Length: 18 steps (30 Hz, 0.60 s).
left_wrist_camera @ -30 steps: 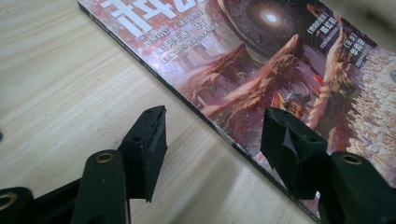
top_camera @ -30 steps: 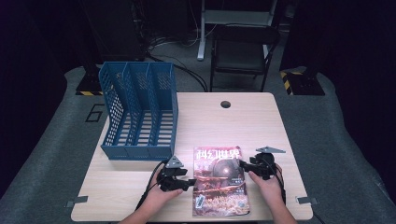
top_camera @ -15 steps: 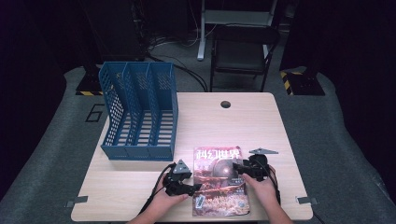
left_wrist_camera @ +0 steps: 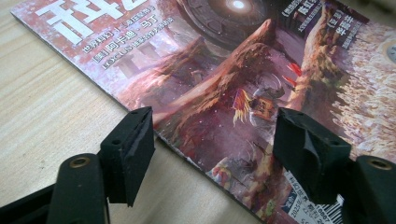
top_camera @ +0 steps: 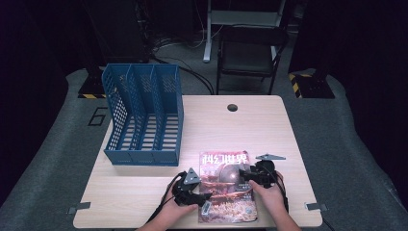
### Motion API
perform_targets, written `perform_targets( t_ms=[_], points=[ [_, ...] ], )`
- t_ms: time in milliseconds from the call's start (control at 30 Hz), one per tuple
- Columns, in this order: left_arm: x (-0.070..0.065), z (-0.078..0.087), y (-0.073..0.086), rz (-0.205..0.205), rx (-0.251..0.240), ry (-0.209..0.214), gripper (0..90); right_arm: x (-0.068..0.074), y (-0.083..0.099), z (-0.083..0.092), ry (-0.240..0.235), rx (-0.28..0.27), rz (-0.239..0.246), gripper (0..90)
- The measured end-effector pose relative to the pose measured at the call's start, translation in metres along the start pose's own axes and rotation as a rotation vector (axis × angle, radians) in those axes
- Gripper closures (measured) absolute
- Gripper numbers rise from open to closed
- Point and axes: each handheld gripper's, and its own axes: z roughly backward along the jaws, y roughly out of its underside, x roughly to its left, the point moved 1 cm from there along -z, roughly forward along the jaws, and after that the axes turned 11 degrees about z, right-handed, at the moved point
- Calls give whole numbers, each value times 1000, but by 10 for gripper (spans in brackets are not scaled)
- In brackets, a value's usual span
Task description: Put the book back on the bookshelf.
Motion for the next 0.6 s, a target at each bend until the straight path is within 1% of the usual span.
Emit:
perform_targets(
  t_ms=[33,133,200,333,367,400,433,467,533,567,600],
  points=[
    [0,0,0,0,0,0,281,0,0,0,0,0,0,406],
    [-1,0,0,-26,4,-15,274,3,0,0,7,8,-1,376],
    [-1,0,0,-29,4,-20,274,4,0,0,6,12,-1,372],
    [-1,0,1,-32,0,-16,274,8,1,2,16,24,2,363],
    [-1,-1,2,-26,-15,-11,274,7,1,2,28,24,2,351],
    [-1,-1,2,-26,-15,-11,274,7,1,2,28,24,2,351],
    [0,0,2,-29,-6,-8,274,7,1,2,39,23,-4,339],
    [-1,0,2,-22,-9,-8,274,7,1,2,39,23,-4,339],
    [-1,0,3,-27,-23,-12,274,9,1,0,40,15,13,333],
    [-1,0,3,-27,-23,-12,274,11,1,0,27,16,4,324],
    [0,0,3,-27,-23,-11,274,11,0,-1,32,16,11,316]
  ],
)
